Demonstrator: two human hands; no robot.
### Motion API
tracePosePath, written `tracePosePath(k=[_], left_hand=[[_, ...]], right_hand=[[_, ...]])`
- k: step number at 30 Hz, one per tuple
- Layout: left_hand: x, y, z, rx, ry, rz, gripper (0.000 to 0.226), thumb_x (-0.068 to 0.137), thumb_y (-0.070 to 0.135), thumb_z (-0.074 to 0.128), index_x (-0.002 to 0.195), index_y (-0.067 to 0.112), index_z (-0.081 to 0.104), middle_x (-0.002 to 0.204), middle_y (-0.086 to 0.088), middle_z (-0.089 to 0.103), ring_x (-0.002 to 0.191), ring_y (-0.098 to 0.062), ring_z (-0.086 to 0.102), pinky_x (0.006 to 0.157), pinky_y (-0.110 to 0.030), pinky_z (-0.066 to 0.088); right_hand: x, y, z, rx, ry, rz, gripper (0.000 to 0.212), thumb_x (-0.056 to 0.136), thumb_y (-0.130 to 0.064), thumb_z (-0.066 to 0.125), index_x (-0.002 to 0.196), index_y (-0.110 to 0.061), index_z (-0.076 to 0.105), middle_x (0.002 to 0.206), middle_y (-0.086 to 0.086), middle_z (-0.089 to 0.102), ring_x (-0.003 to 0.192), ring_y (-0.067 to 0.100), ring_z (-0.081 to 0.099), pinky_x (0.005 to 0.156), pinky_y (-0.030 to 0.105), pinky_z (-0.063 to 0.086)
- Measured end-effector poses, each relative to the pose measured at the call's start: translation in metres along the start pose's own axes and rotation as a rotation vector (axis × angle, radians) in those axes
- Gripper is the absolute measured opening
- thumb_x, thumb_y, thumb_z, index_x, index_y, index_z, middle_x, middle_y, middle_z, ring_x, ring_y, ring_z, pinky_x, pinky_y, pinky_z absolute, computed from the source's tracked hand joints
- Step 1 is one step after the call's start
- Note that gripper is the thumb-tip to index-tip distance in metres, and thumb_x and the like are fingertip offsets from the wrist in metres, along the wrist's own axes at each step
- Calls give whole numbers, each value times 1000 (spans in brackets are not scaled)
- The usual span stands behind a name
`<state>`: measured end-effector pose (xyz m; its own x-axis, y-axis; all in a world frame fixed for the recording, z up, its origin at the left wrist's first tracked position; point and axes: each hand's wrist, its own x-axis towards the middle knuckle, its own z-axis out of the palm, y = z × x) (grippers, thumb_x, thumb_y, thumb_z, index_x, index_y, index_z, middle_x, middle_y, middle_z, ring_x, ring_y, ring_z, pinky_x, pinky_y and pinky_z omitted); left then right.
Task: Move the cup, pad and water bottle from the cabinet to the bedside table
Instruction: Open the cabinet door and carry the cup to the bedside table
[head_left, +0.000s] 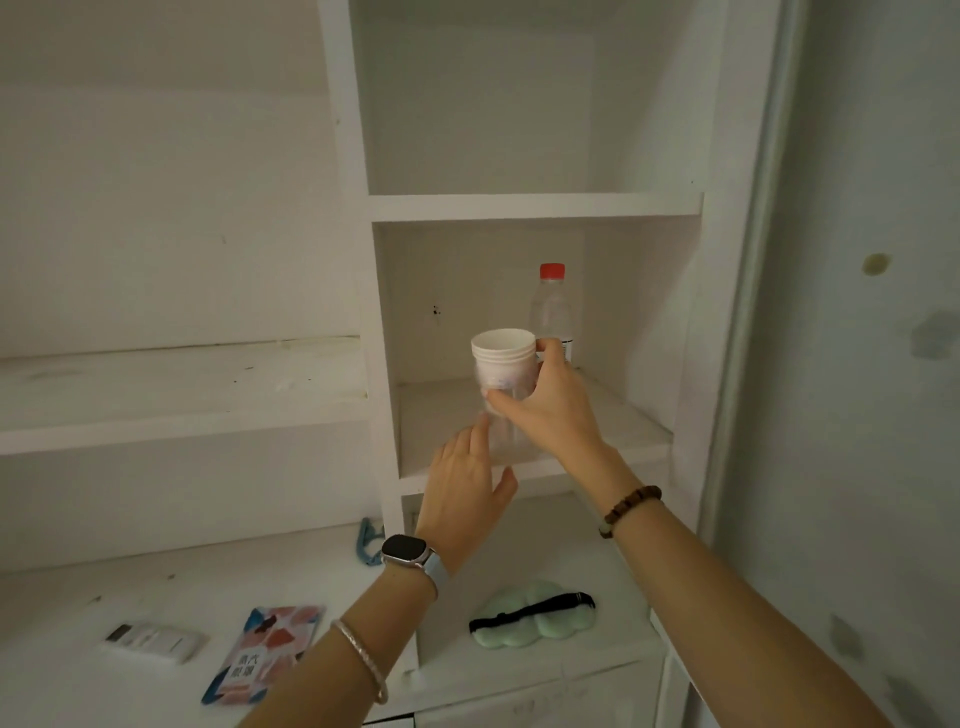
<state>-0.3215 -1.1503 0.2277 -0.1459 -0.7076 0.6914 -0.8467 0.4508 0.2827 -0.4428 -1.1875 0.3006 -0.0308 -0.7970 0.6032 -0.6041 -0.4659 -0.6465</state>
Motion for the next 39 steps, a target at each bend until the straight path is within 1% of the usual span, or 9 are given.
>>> tracePosePath(k=[10,18,20,22,25,31,33,36,39], left_hand=[[-75,-2,-48,-85,12,-41,67,88,15,55,145,6,21,141,-13,41,127,-25,40,107,-31,31],[-173,-14,-100,-19,6,-162,61,93,23,52,145,13,21,137,-8,45,119,-21,47,101,-28,34],[-205,-17,-114,-15,-9,-208,62,93,24,52,146,15,20,139,-7,44,118,-20,49,103,-34,40],[-240,-22,-129,2,-11,-254,63,92,24,52,146,16,20,135,-6,47,116,-18,51,101,-36,44],[-296,-24,-158,64,-3,-323,63,92,21,54,145,13,22,136,-6,47,121,-18,46,105,-27,35],[-405,-17,-226,178,5,-489,62,91,21,54,144,9,25,140,-10,44,126,-23,44,106,-36,37],[-439,-11,-249,233,7,-532,60,92,21,54,144,10,26,141,-10,43,128,-21,43,109,-37,35],[-485,0,-284,294,39,-644,59,93,23,53,145,13,25,144,-6,40,130,-19,40,107,-24,25],[-527,9,-317,335,92,-772,60,92,20,54,145,15,26,144,-5,41,129,-19,41,106,-25,28]], right_hand=[[-64,-41,2,108,-43,-94,77,70,-39,81,131,-17,39,125,-1,55,106,15,58,80,24,50],[-149,-80,33,213,-166,-127,77,70,-42,80,132,-20,40,120,-4,54,102,15,58,82,29,54],[-175,-91,45,233,-206,-126,75,70,-43,80,130,-20,41,118,-5,55,97,13,59,80,30,55],[-203,-104,58,278,-262,-120,75,69,-43,81,129,-20,42,117,-4,56,95,12,59,79,30,55],[-251,-125,77,355,-367,-111,73,70,-41,82,129,-17,46,121,-3,56,100,12,58,83,27,54],[-346,-179,107,474,-612,-67,72,68,-42,84,127,-15,50,119,-1,59,103,14,60,87,29,55],[-376,-201,115,536,-701,-62,71,69,-39,84,128,-17,49,118,-6,59,105,12,59,86,24,52],[-420,-236,129,598,-815,-79,67,71,-38,83,125,-20,49,112,-10,60,101,6,59,77,13,48],[-461,-273,145,652,-925,-115,63,71,-35,84,122,-21,49,111,-10,60,100,6,60,74,11,47]])
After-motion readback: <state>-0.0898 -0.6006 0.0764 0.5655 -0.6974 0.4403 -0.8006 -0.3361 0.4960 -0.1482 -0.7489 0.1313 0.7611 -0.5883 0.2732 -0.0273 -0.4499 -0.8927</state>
